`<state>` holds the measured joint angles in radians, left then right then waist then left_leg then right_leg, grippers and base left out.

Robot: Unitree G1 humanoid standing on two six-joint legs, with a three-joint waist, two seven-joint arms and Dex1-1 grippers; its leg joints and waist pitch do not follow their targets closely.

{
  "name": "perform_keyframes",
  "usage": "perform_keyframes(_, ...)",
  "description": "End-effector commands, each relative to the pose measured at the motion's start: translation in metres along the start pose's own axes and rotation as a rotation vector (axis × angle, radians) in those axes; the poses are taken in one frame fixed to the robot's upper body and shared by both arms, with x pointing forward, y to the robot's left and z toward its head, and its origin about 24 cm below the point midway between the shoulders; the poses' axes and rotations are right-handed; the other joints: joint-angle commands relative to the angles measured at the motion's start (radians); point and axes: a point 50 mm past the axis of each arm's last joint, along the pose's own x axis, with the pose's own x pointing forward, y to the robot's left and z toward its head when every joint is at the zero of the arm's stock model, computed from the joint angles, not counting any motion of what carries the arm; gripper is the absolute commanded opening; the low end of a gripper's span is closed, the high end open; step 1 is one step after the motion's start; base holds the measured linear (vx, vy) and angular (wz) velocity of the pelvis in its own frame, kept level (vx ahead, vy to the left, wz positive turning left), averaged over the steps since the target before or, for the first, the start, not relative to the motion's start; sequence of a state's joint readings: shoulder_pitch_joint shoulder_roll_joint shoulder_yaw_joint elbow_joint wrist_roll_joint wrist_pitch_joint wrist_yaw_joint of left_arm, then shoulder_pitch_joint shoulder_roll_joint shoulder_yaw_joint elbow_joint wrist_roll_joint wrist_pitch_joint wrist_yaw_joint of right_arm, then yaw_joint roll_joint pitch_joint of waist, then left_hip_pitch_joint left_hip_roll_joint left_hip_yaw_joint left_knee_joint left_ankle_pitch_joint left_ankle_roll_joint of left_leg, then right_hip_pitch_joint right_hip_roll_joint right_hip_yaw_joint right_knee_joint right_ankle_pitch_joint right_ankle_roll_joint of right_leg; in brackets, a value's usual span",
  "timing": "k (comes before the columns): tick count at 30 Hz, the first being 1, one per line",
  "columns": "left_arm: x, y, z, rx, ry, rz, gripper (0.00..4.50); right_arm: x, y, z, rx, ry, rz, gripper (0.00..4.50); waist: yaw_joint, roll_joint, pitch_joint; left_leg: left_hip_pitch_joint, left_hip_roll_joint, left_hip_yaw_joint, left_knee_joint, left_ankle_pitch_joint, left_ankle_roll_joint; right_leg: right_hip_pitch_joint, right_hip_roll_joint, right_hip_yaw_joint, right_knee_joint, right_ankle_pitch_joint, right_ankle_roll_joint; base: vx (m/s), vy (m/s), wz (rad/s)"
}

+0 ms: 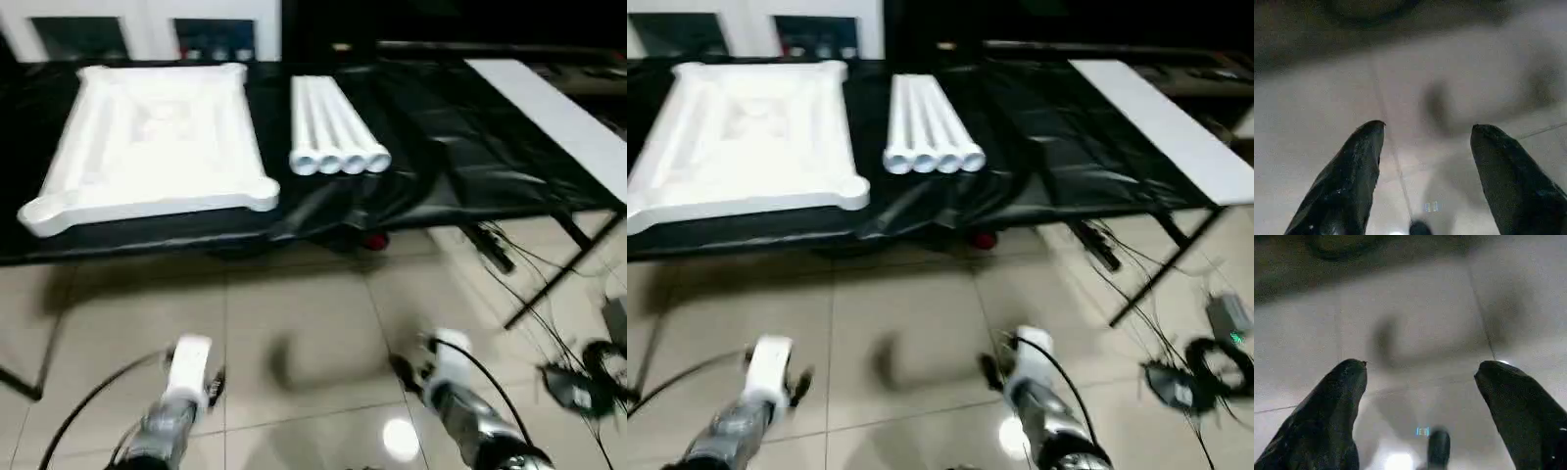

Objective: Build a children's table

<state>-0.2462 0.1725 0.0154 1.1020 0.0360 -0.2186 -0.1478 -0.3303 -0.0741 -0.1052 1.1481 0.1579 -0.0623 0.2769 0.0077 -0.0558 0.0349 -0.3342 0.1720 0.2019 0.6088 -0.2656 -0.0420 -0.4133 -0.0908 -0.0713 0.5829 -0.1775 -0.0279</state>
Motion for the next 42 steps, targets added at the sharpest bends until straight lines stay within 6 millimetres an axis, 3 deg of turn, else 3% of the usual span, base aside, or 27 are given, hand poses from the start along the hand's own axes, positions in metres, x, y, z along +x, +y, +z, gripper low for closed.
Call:
perform_keyframes(1,-0.002,-0.003,0.003,0.037,-0.049,-0.025,3.19,-0.002,-0.001,0.007,-0.059,-0.052,0.028,3.96,0.0,0.0,-0.052,0.0,0.075,-0.024,-0.061,0.125,0.236,0.044,-0.077,0.049,-0.021,0.03,-0.298,0.0,0.0,0.0)
perform_keyframes(5,-0.027,0.008,0.039,0.095,-0.321,-0.036,3.19,-0.033,-0.007,0.038,-0.263,-0.298,-0.087,3.96,0.009,0.003,-0.041,-0.005,0.087,-0.028,-0.069,0.062,0.199,0.047,-0.075,0.054,-0.029,-0.006,-0.262,0.0,0.0,0.0)
perform_keyframes(7,-0.04,0.012,0.064,0.066,-0.437,-0.019,3.19,-0.049,-0.016,0.057,-0.18,-0.384,-0.123,3.96,0.006,0.004,-0.03,-0.008,0.085,-0.024,-0.085,-0.049,0.14,0.045,-0.069,0.054,-0.043,-0.117,-0.25,0.0,0.0,0.0)
perform_keyframes(8,-0.049,0.015,0.081,0.058,-0.503,-0.002,3.19,-0.059,-0.021,0.074,-0.07,-0.44,-0.112,3.96,0.004,0.005,-0.023,-0.004,0.082,-0.025,-0.093,-0.197,0.093,0.042,-0.067,0.058,-0.062,-0.28,-0.216,-0.059,-0.013,0.03)
perform_keyframes(9,-0.051,0.016,0.086,0.055,-0.519,0.003,3.19,-0.062,-0.022,0.078,-0.054,-0.456,-0.11,3.96,0.002,0.003,-0.02,0.001,0.084,-0.026,-0.095,-0.252,0.07,0.041,-0.067,0.062,-0.065,-0.335,-0.196,-0.059,-0.013,0.03)
perform_keyframes(10,-0.062,0.023,0.111,0.038,-0.603,0.047,3.19,-0.075,-0.016,0.108,-0.089,-0.542,-0.083,3.96,-0.001,0.012,-0.016,0.007,0.08,-0.032,-0.1,-0.311,0.019,0.028,-0.057,0.061,-0.073,-0.406,-0.146,-0.053,-0.016,0.07)
perform_keyframes(15,-0.074,0.03,0.151,0.016,-0.724,0.101,3.19,-0.092,0.01,0.151,-0.152,-0.664,0.037,3.96,-0.009,0.009,-0.02,-0.008,0.063,-0.039,-0.096,-0.254,-0.004,0.034,-0.052,0.061,-0.078,-0.467,-0.058,-0.036,-0.009,0.02)
perform_keyframes(17,-0.075,0.029,0.169,0.001,-0.752,0.093,3.19,-0.094,0.026,0.164,-0.239,-0.687,0.06,3.96,-0.009,0.001,-0.024,-0.014,0.06,-0.039,-0.093,-0.197,0.001,0.035,-0.049,0.062,-0.072,-0.41,-0.062,0.0,0.0,0.0)
perform_keyframes(19,-0.075,0.029,0.176,0.01,-0.747,0.1,3.19,-0.095,0.031,0.17,-0.238,-0.7,0.071,3.96,-0.008,0.006,-0.029,-0.011,0.06,-0.037,-0.089,-0.157,-0.002,0.034,-0.047,0.064,-0.063,-0.339,-0.085,0.0,0.0,0.0)
perform_keyframes(22,-0.076,0.019,0.191,-0.009,-0.736,0.062,3.19,-0.097,0.042,0.188,-0.217,-0.724,0.056,3.96,-0.003,0.001,-0.043,-0.015,0.054,-0.032,-0.074,0.003,0.027,0.047,-0.041,0.066,-0.03,-0.098,-0.155,0.0,0.0,0.0)
perform_keyframes(23,-0.076,0.018,0.191,-0.016,-0.723,0.065,3.19,-0.097,0.042,0.19,-0.209,-0.729,0.041,3.96,-0.002,0.003,-0.042,-0.01,0.056,-0.03,-0.076,-0.004,0.028,0.049,-0.041,0.064,-0.028,-0.089,-0.167,0.0,0.0,0.0)
perform_keyframes(24,-0.075,0.016,0.19,-0.014,-0.715,0.066,3.19,-0.095,0.043,0.191,-0.199,-0.726,0.038,3.96,-0.002,0.002,-0.04,-0.046,0.047,-0.061,-0.089,-0.031,0.095,0.088,-0.064,0.038,-0.026,-0.098,-0.164,0.0,0.0,0.0)
perform_keyframes(25,-0.075,0.016,0.19,-0.013,-0.712,0.066,3.19,-0.095,0.043,0.191,-0.196,-0.725,0.037,3.96,0.009,0.003,-0.04,-0.058,0.035,-0.081,-0.086,-0.041,0.146,0.099,-0.078,0.015,-0.032,-0.11,-0.16,0.046,-0.017,0.24)
perform_keyframes(26,-0.074,0.013,0.19,-0.01,-0.698,0.066,3.19,-0.091,0.045,0.192,-0.182,-0.716,0.036,3.96,0.001,0.019,-0.037,-0.05,0.019,-0.092,-0.08,-0.11,0.241,0.112,-0.084,-0.021,-0.062,-0.254,-0.172,0.055,-0.021,0.51)
perform_keyframes(27,-0.074,0.013,0.19,-0.012,-0.695,0.07,3.19,-0.09,0.049,0.192,-0.18,-0.713,0.044,3.96,0.003,0.022,-0.037,-0.051,0.014,-0.091,-0.077,-0.128,0.252,0.122,-0.085,-0.031,-0.074,-0.321,-0.173,0.055,-0.021,0.51)
perform_keyframes(28,-0.074,0.012,0.19,-0.013,-0.694,0.071,3.19,-0.089,0.049,0.192,-0.18,-0.713,0.046,3.96,0.005,0.023,-0.031,-0.064,0.008,-0.092,-0.071,-0.144,0.248,0.149,-0.091,-0.046,-0.099,-0.461,-0.156,0.066,-0.026,0.56)
perform_keyframes(31,-0.076,0.013,0.193,-0.005,-0.68,0.08,3.19,-0.086,0.066,0.194,-0.187,-0.707,0.093,3.96,0.015,0.033,-0.029,-0.058,0.01,-0.097,-0.07,-0.096,0.233,0.182,-0.083,-0.08,-0.118,-0.491,-0.139,0.088,-0.01,0.58)
perform_keyframes(33,-0.077,0.014,0.195,0.005,-0.677,0.086,3.19,-0.084,0.072,0.194,-0.192,-0.701,0.1,3.96,0.013,0.045,-0.028,-0.023,0.0,-0.118,-0.076,0.02,0.298,0.189,-0.037,-0.106,-0.098,-0.341,-0.153,0.127,-0.011,0.72)
perform_keyframes(34,-0.077,0.015,0.196,0.006,-0.675,0.089,3.19,-0.083,0.074,0.194,-0.211,-0.697,0.091,3.96,0.01,0.049,-0.029,0.001,0.002,-0.127,-0.077,0.055,0.325,0.18,-0.019,-0.107,-0.086,-0.301,-0.155,0.196,-0.032,0.7)
perform_keyframes(35,-0.078,0.016,0.197,0.005,-0.674,0.093,3.19,-0.083,0.076,0.194,-0.212,-0.694,0.087,3.96,-0.025,0.07,-0.046,0.141,0.065,-0.17,-0.074,0.18,0.381,0.082,0.021,-0.09,-0.011,-0.222,-0.155,0.231,-0.052,0.47)
perform_keyframes(36,-0.078,0.018,0.198,0.005,-0.671,0.103,3.19,-0.083,0.078,0.196,-0.202,-0.712,0.073,3.96,-0.036,0.048,-0.043,0.201,0.143,-0.247,-0.084,0.282,0.48,-0.003,0.006,-0.051,0.08,-0.233,-0.073,0.231,-0.052,0.47)
perform_keyframes(37,-0.079,0.02,0.199,0.002,-0.67,0.11,3.19,-0.083,0.08,0.198,-0.198,-0.746,0.042,3.96,-0.027,0.043,-0.044,0.209,0.155,-0.252,-0.078,0.323,0.515,-0.03,-0.007,-0.028,0.104,-0.222,-0.029,0.192,-0.057,0.19)
perform_keyframes(38,-0.079,0.021,0.199,0.001,-0.666,0.118,3.19,-0.085,0.083,0.2,-0.18,-0.798,0.029,3.96,-0.019,0.011,-0.039,0.174,0.094,-0.201,-0.072,0.353,0.49,-0.045,-0.043,0.032,0.077,-0.096,0.005,0.146,-0.077,0.03)
perform_keyframes(39,-0.079,0.022,0.199,0.001,-0.663,0.123,3.19,-0.087,0.084,0.202,-0.169,-0.834,0.021,3.96,-0.019,0.011,-0.039,0.174,0.094,-0.201,-0.072,0.353,0.49,-0.045,-0.043,0.032,0.077,-0.096,0.005,0.146,-0.077,0.03)
perform_keyframes(40,-0.079,0.023,0.199,0.001,-0.662,0.125,3.19,-0.089,0.085,0.203,-0.177,-0.865,-0.008,3.96,0.028,-0.053,-0.037,0.028,-0.096,-0.069,0.012,0.032,0.308,0.137,-0.08,0.156,-0.047,-0.124,-0.064,0.054,-0.053,0.09)
perform_keyframes(41,-0.08,0.024,0.2,-0.003,-0.661,0.128,3.19,-0.09,0.086,0.203,-0.156,-0.862,0.029,3.96,0.056,-0.04,-0.038,-0.006,-0.088,-0.08,0.061,-0.045,0.258,0.182,-0.145,0.217,-0.077,-0.149,-0.171,0.064,-0.023,0.28)
perform_keyframes(42,-0.08,0.024,0.2,-0.004,-0.661,0.129,3.19,-0.091,0.088,0.202,-0.142,-0.852,0.059,3.96,0.069,-0.047,-0.041,-0.058,-0.057,-0.101,0.119,-0.053,0.154,0.227,-0.154,0.243,-0.068,-0.053,-0.337,0.064,-0.023,0.28)
